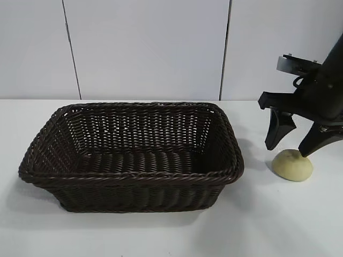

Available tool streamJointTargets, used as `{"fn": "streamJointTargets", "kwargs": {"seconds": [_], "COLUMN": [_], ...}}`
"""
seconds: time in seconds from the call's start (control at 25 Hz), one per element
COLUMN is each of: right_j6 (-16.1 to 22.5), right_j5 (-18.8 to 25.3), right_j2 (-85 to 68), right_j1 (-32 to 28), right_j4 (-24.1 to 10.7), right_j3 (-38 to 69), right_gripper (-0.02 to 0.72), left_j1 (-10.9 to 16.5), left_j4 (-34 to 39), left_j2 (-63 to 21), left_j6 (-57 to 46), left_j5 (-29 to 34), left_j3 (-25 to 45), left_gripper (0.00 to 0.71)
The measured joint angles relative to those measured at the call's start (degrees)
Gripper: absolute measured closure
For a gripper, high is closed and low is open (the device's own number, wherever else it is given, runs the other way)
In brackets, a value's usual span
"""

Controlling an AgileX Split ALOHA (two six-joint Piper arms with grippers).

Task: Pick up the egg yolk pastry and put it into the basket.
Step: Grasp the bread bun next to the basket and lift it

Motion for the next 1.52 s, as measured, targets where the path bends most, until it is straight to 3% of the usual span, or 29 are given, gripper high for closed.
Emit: {"fn": "streamJointTargets", "kwargs": {"seconds": [0.32, 0.52, 0.72, 0.92, 1.52], "right_j6": [0.17, 4.58, 10.49, 12.53, 12.99], "right_j5": [4.1, 4.32, -0.38, -4.27, -5.8], "right_j2": [0.0, 0.0, 0.0, 0.0, 3.99], "right_j1": [0.0, 0.0, 0.0, 0.0, 0.0], "right_j4": [-2.52, -10.65, -15.91, -15.91, -13.72], "right_j3": [0.0, -0.02, -0.07, -0.07, -0.07], "right_gripper": [0.239, 0.239, 0.239, 0.239, 0.239], "left_j1": [0.0, 0.0, 0.0, 0.0, 0.0], "left_j4": [0.0, 0.0, 0.0, 0.0, 0.0], "left_j2": [0.0, 0.0, 0.0, 0.0, 0.0], "left_j6": [0.0, 0.0, -0.05, -0.05, -0.05], "left_j5": [0.0, 0.0, 0.0, 0.0, 0.0], "left_j3": [0.0, 0.0, 0.0, 0.0, 0.0], "left_gripper": [0.139, 0.139, 0.139, 0.139, 0.139]}}
